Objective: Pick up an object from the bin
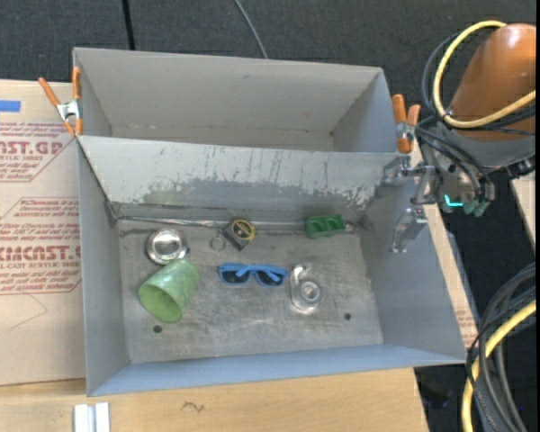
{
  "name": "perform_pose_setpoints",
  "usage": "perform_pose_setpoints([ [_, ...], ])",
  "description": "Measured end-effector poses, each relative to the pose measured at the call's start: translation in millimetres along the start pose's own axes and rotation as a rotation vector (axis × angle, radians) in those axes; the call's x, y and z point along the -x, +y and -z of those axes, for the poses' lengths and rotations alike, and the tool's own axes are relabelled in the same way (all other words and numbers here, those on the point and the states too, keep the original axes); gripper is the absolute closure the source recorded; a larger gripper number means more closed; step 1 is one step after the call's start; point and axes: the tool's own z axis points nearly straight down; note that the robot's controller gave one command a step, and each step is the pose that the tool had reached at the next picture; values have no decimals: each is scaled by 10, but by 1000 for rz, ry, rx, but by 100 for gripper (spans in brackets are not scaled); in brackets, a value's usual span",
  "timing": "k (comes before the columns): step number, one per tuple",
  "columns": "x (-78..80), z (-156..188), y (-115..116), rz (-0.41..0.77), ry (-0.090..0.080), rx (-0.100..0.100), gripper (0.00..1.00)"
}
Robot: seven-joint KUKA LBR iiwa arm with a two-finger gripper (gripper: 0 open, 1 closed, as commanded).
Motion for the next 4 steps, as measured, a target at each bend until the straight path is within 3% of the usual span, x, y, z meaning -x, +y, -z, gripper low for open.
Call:
perform_pose_setpoints([
  [1, 29, 49, 453, 288, -7, 0, 0],
  [2, 8, -1524, 940, 329, -2, -3, 0],
  [3, -178, -1544, 1318, 465, -20, -16, 0],
  [4, -141, -1552, 1886, 675, -5, -19, 0],
])
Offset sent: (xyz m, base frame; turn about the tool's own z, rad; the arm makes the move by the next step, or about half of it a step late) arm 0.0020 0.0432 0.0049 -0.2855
